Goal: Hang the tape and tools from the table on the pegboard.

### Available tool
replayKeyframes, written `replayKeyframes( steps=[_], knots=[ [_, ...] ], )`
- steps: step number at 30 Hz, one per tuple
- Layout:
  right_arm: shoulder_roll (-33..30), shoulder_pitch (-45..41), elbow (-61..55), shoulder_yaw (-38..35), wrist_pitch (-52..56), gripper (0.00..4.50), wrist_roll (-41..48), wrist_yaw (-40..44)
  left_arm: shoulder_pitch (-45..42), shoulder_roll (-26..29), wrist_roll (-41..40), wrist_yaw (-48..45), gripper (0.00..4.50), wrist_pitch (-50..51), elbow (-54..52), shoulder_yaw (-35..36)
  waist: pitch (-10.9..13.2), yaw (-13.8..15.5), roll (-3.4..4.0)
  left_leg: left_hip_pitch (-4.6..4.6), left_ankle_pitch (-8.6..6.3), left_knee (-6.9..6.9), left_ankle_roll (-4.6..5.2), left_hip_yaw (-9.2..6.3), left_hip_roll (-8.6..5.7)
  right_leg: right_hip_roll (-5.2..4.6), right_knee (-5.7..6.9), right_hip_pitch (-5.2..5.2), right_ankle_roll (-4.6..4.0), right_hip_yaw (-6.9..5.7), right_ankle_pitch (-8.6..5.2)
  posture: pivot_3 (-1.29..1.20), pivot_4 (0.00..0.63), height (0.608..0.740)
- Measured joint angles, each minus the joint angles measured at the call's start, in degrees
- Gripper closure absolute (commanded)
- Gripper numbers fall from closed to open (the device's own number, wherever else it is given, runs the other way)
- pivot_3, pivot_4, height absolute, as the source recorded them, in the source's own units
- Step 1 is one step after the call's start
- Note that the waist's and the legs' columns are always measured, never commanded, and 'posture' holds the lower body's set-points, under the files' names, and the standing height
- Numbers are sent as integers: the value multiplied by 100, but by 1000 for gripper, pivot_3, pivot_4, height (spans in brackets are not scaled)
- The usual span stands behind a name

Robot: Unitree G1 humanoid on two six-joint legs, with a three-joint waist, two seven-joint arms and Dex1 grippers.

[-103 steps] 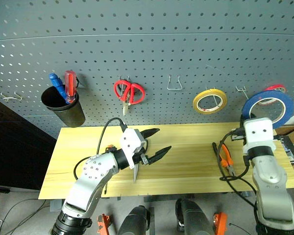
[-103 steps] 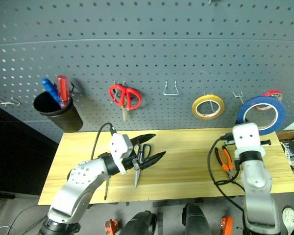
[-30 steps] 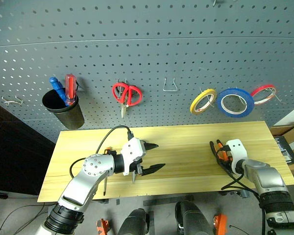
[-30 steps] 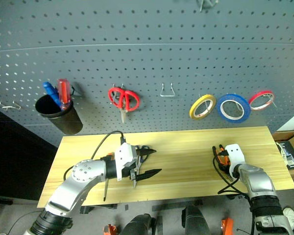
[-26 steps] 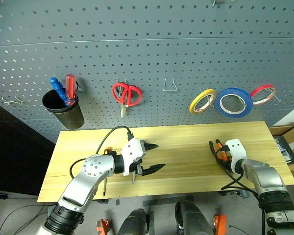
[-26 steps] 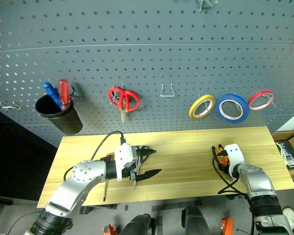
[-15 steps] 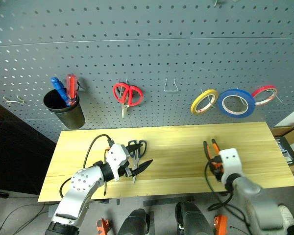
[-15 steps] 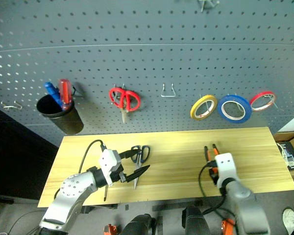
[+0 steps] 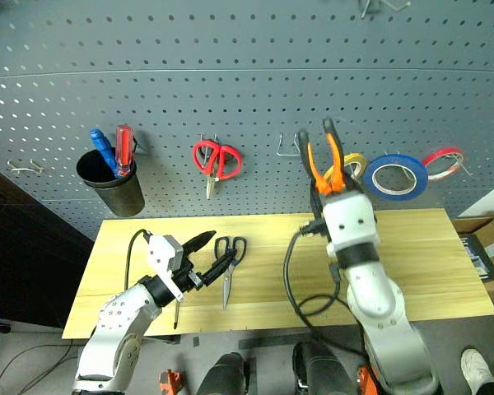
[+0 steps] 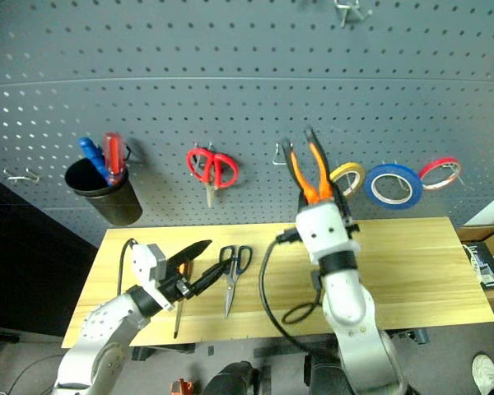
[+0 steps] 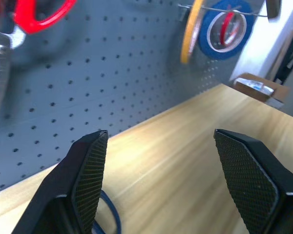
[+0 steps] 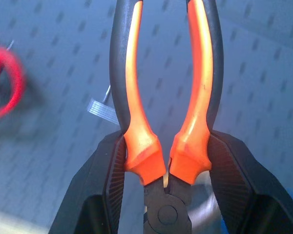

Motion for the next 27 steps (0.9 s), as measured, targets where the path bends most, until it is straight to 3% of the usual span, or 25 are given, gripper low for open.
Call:
replayKeyframes(
  steps=[7,20,27],
  knots=[
    [403,-1341,1409,-306,-845,2323,277,61,-190,-104,-6,219,806,194,-221,-25,-4,-24,0,-10,-2,-18,2,5,0,-1,-12,-17,-2,-2,0,86,189,740],
    [741,-2394,3446,-552,-2210,2323,630,125,-160,-107,-6,484,806,352,-470,-3,-4,-10,0,-11,-1,-10,2,6,0,-1,5,-23,-3,-3,0,135,193,740],
    [697,-2534,4832,-603,-3204,2323,614,-23,-174,-129,-1,524,806,351,-480,1,-4,-7,0,-11,-1,-7,2,8,0,-1,8,-23,-4,-2,0,142,196,740]
  ],
)
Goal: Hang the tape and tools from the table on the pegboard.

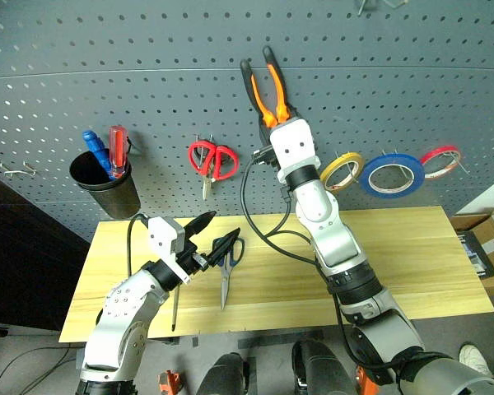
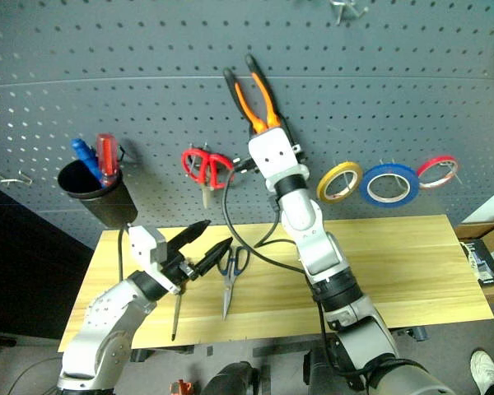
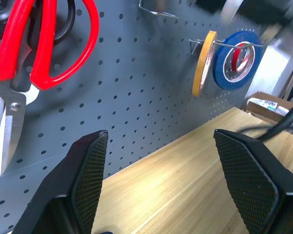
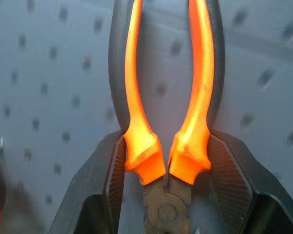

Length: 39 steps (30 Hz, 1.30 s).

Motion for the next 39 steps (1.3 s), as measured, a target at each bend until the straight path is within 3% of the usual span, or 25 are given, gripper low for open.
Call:
replayKeyframes(
  steps=[12,19,20,26,30,39],
  knots=[
    [-33,411,177,-83,-237,2324,4,3,-37,-35,33,-44,806,-72,117,2,0,5,0,2,2,4,-4,2,2,0,9,0,-6,3,3,125,205,740],
    [-53,828,-616,-154,316,141,126,290,-58,-36,122,-5,806,-126,298,-7,0,8,0,1,2,0,-4,-1,3,0,4,0,-5,1,3,114,209,740],
    [-76,928,-844,-153,481,30,203,430,-59,-32,148,11,806,-112,310,-7,0,10,0,1,2,0,-3,-2,3,0,4,0,-5,-1,3,112,210,740],
    [-459,1892,-2702,-82,2126,30,741,1521,-105,92,589,444,806,448,388,-138,0,36,0,-1,2,-2,-3,-5,2,0,0,2,-5,0,3,95,217,740],
    [-828,2590,-4073,-183,3686,30,1723,2340,-135,432,1064,575,806,1106,491,-501,1,34,1,-1,1,-5,-2,-7,3,0,-5,4,-5,1,3,83,223,740],
    [-1411,3153,-5252,-607,5899,30,3242,2924,-334,790,2221,1129,806,2832,835,-1485,3,47,2,3,0,-7,0,-15,-2,-2,-13,12,-4,-4,2,64,227,740]
  ],
)
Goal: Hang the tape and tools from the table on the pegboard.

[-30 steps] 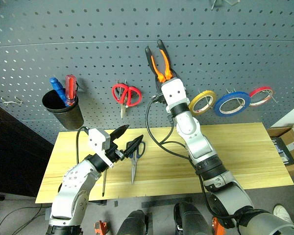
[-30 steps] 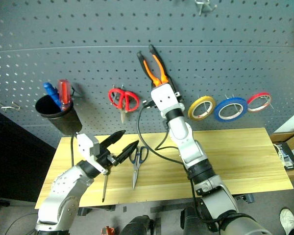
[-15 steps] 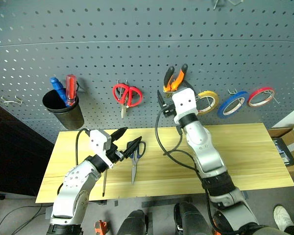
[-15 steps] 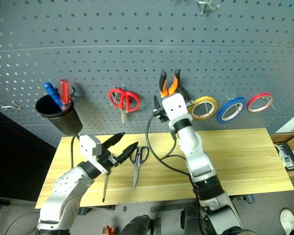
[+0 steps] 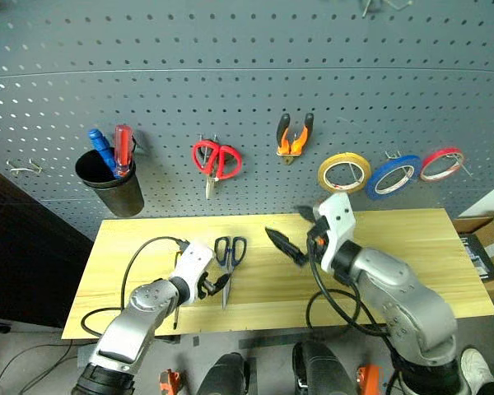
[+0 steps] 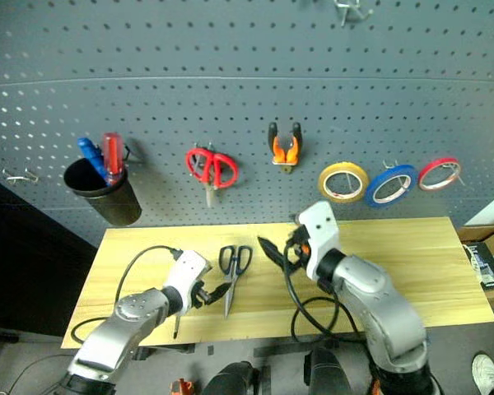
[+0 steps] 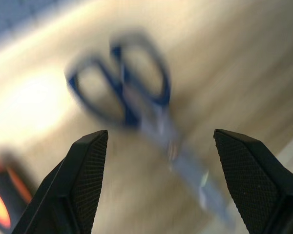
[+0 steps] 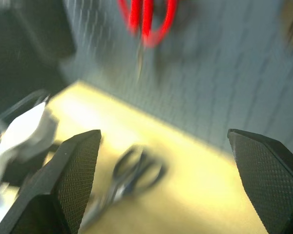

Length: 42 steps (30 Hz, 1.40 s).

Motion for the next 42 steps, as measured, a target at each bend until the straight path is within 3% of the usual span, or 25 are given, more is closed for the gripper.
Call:
replayKeyframes(
  steps=[6,15,20,25,29,33,36,42],
  knots=[
    [-504,184,-251,-148,411,30,420,147,-233,-491,294,603,806,1145,183,-59,0,24,-1,-1,0,1,0,-2,3,0,-1,1,0,-5,0,51,226,740],
    [-1034,304,-570,-24,517,30,860,330,-933,-1092,428,986,806,1644,673,-173,-5,97,0,9,0,4,-1,-4,3,-2,-3,15,2,-9,-1,30,222,740],
    [-1115,402,-589,-36,516,0,958,325,-1014,-1278,454,1146,1985,1680,852,-55,-7,95,-1,9,1,6,-1,-4,4,-2,-3,15,2,-10,0,24,217,740],
    [-1224,453,-640,-39,516,0,1088,328,-1023,-1327,460,1225,1985,1788,773,-40,-7,91,-2,8,1,7,-2,-3,4,-2,-3,14,2,-10,0,15,215,740],
    [-1326,611,-799,-128,519,0,1295,347,-720,-1197,437,1221,1985,1888,126,141,-6,85,-3,2,0,1,-2,-6,6,-2,-12,10,2,-14,0,13,217,740],
    [-1399,686,-828,-222,521,0,1455,344,-634,-1103,336,1203,1151,1546,-397,603,-6,95,-3,2,0,4,-2,-8,6,-2,-13,15,2,-17,0,17,215,740],
    [-1477,688,-841,-271,521,0,1521,338,-691,-1191,232,1197,198,1517,-498,728,-7,98,-3,3,0,5,-2,-8,5,-3,-14,17,3,-17,0,19,214,740],
    [-1624,662,-841,-290,519,0,1564,340,-901,-1519,70,1098,51,1998,-250,398,-6,97,-4,1,0,4,-2,-8,5,-3,-14,15,3,-19,0,11,216,740]
  ],
)
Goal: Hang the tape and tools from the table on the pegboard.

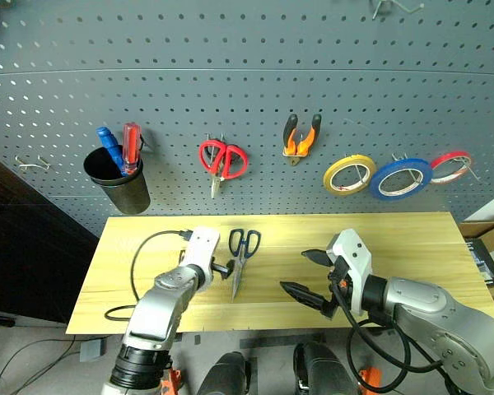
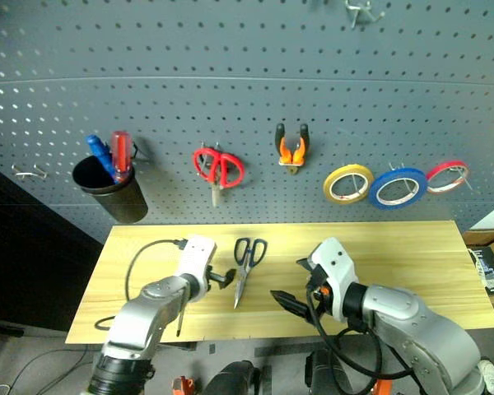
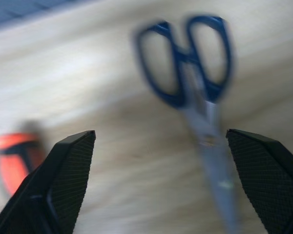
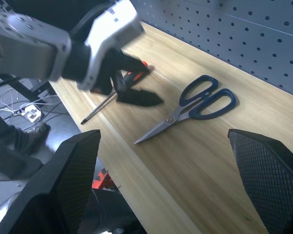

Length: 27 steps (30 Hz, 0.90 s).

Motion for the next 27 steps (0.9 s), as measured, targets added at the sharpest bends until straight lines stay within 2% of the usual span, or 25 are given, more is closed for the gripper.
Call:
replayKeyframes(
  steps=[7,14,17,21,25,27],
  knots=[
    [-426,103,-13,81,-62,0,-17,78,-361,-137,108,130,51,10,747,-320,0,-10,-1,1,0,0,0,2,1,1,0,-1,0,1,0,-10,218,740],
    [-415,146,-93,193,-136,0,-18,17,-468,-312,220,268,51,-8,1284,-454,0,-5,-3,2,0,4,0,1,1,0,2,2,0,0,0,-20,220,740],
    [-413,181,-124,207,-144,0,-29,-23,-589,-399,265,368,625,-140,1511,-447,-1,-5,-3,5,0,5,0,1,1,0,3,5,1,0,0,-28,219,740],
    [-437,224,-126,272,-288,0,-148,-117,-583,-392,285,361,1887,-347,1598,-407,-1,-9,-3,6,0,5,0,3,1,0,4,4,1,1,0,-33,218,740],
    [-532,256,-100,370,-1110,0,-768,-202,-416,-355,276,352,3156,-539,1551,-337,-2,-10,-3,6,0,4,-1,5,1,0,3,3,1,1,0,-32,217,740],
    [-583,302,-70,372,-1388,0,-779,-12,-366,-322,262,328,3797,-618,1526,-298,-2,-9,-3,6,1,5,-1,3,2,0,3,4,1,-1,0,-31,216,740]
  ],
)
